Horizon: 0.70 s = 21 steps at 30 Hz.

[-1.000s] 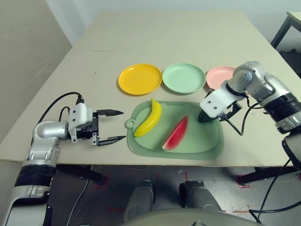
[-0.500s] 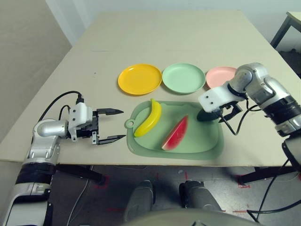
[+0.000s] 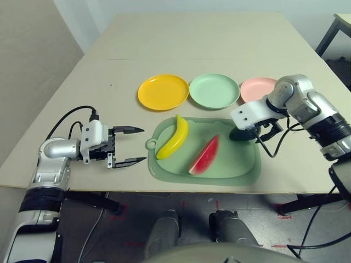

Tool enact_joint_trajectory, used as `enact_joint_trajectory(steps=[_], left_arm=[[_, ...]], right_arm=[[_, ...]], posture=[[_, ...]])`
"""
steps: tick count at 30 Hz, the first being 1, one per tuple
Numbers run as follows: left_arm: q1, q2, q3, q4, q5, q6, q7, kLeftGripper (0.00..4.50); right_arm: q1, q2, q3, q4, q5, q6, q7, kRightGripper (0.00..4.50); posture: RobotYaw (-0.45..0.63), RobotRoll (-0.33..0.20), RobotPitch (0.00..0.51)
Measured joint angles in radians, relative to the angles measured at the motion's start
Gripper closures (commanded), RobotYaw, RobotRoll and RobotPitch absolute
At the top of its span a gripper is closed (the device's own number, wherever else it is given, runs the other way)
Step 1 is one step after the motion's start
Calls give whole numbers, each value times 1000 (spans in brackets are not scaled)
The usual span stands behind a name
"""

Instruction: Place the fruits into color-matched plates.

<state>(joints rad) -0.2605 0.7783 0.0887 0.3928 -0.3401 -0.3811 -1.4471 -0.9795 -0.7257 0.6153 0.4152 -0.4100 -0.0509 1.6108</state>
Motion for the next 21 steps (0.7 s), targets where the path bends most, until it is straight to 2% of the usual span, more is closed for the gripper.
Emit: enact_joint_trajectory(steps=[1,3,4,16,18,21], left_arm=[[0,0,0,0,0,0,1,0],[1,0,0,0,0,0,2,0],[1,0,0,0,0,0,3,0],[0,0,0,7,5,-3,6,0],[0,-2,0,8,5,-3,7,0],[-6,-11,0,10,2,2,12,0]], right_arm=[[0,0,0,3,0,1,0,774],[1,0,0,6,2,6,1,1452],[1,0,0,5,5,11,1,1582],[-2,0,0,3,34,50,1,1581],[-28,7,0,5,58,70,1,1581],[-135,45,-2,48,84,86,1,1581]], posture=[[51,0,84],[50,0,84],[49,0,85],[35,0,85],[33,0,83],[33,0,82]])
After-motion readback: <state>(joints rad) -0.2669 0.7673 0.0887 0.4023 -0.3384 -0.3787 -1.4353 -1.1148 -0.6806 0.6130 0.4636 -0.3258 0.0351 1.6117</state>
